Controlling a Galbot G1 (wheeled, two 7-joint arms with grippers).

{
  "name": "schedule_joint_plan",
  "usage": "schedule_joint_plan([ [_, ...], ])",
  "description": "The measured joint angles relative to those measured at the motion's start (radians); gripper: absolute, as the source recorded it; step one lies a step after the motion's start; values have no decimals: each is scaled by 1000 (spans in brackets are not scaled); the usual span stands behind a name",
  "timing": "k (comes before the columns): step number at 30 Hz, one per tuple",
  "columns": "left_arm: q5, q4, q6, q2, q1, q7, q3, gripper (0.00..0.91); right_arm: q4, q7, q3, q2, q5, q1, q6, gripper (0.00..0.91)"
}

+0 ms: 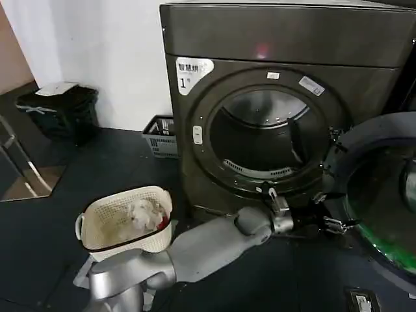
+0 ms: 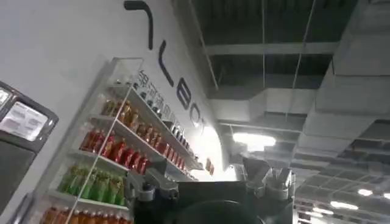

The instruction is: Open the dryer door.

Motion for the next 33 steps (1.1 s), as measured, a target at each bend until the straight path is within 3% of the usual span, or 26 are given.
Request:
schedule_joint_plan([
  [8, 26, -50, -47, 0, 22, -49, -13, 907, 3, -17, -2, -3, 0, -4, 1, 907],
  [19, 34, -209, -137, 4, 56, -126, -31, 907, 22, -27, -17, 0, -4, 0, 2, 907],
  [27, -29, -387, -155, 248, 63, -124, -45, 907, 31, -29, -16, -1, -9, 9, 2, 907],
  [33, -25, -521, -123, 434, 49, -137, -51, 907, 40, -30, -21, -6, -11, 18, 0, 907],
])
